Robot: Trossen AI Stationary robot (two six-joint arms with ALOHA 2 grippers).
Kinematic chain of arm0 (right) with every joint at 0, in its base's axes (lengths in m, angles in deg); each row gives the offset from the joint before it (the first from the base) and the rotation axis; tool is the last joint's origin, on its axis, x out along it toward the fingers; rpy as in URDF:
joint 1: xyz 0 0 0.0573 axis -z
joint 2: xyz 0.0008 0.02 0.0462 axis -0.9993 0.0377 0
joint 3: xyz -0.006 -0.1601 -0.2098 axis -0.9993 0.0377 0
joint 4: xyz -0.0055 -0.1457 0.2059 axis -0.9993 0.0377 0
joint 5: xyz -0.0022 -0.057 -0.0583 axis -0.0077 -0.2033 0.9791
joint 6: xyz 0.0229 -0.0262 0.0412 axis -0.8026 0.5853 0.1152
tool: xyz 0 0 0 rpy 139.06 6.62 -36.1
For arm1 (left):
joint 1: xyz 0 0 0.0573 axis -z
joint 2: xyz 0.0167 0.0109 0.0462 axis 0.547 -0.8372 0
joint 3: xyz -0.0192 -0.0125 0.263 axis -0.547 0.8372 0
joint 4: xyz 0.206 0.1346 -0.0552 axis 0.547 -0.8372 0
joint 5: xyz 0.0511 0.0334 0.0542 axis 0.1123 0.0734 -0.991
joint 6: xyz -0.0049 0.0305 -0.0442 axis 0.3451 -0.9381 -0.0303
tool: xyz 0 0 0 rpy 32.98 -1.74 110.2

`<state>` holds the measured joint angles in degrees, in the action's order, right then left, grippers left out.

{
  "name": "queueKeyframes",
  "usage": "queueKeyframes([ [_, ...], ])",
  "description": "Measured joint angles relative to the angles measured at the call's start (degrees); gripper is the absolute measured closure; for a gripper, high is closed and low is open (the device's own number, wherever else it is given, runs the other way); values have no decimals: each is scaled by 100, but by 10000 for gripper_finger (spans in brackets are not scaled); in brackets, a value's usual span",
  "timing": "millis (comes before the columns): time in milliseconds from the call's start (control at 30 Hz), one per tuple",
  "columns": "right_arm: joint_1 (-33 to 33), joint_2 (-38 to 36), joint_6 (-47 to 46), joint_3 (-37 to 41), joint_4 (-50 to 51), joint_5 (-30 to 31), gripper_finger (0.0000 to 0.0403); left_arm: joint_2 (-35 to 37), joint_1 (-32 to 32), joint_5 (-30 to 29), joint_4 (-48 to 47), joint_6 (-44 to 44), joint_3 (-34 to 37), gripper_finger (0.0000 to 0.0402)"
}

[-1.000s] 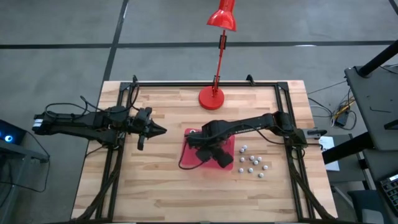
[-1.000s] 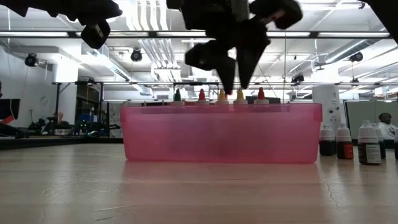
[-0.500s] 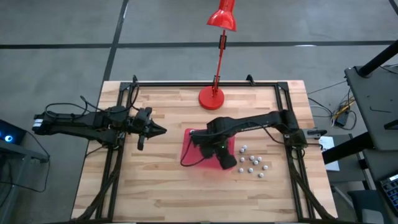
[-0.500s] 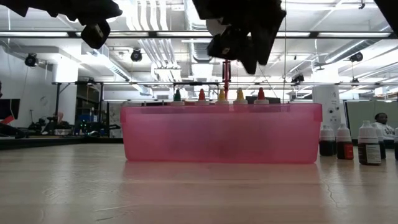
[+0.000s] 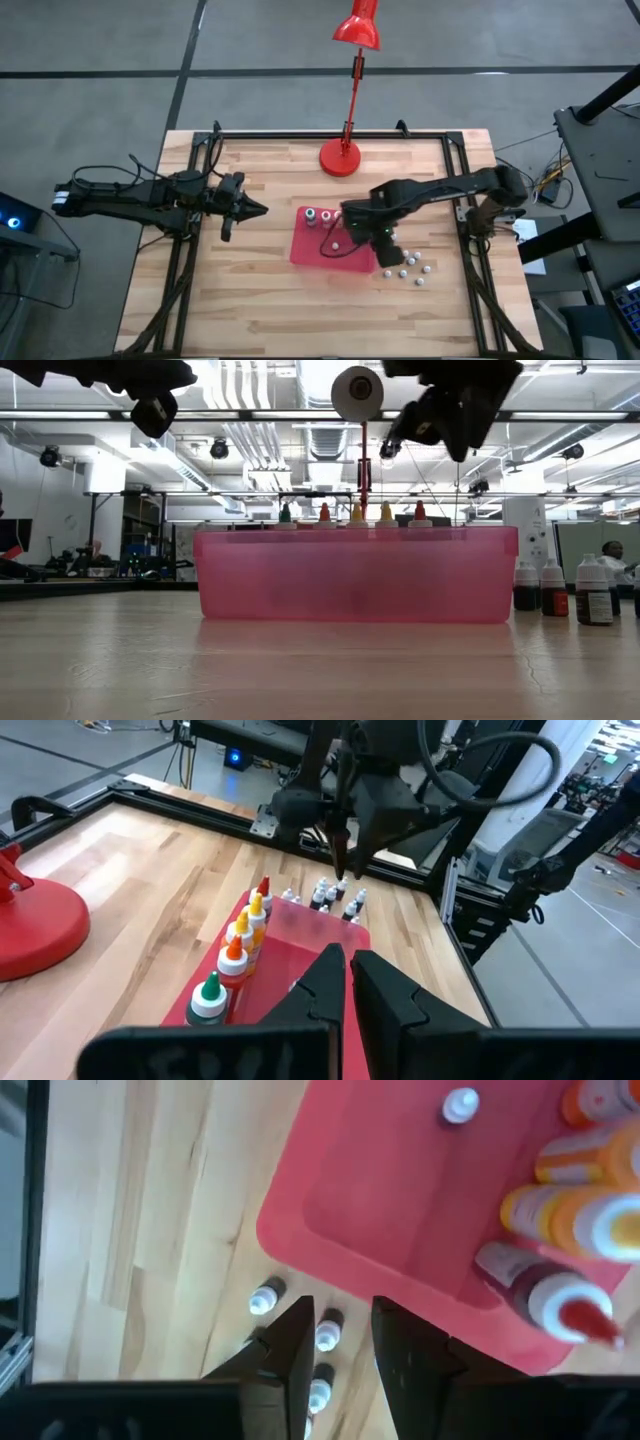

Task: Pick & Place food coloring
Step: Put the small black food coloring bottle into the red bin

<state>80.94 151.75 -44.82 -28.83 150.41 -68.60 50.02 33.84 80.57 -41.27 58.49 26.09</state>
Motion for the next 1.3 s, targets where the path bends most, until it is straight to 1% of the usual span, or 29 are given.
queueKeyframes([
  [100,4,-452,-224,552,-256,353,314,0,1,-2,-3,0,0,402],
  [233,4,-967,-260,1120,-323,756,321,0,0,-4,-12,2,0,402],
  [367,4,-1362,-161,1625,-342,774,325,0,0,-9,-13,2,0,402],
  [500,4,-1606,-144,2110,-468,779,323,0,1,-11,-14,2,0,402],
  [633,5,-1703,-300,2582,-800,780,311,0,1,-11,-17,32,0,402],
  [800,12,-1688,-414,2990,-1139,894,284,0,1,-11,-15,43,0,402],
  [1000,137,-1688,-193,3219,-1345,1015,253,0,1,-11,-17,81,0,402],
  [1300,447,-1650,186,3529,-1697,967,241,0,1,-13,-17,214,0,402],
])
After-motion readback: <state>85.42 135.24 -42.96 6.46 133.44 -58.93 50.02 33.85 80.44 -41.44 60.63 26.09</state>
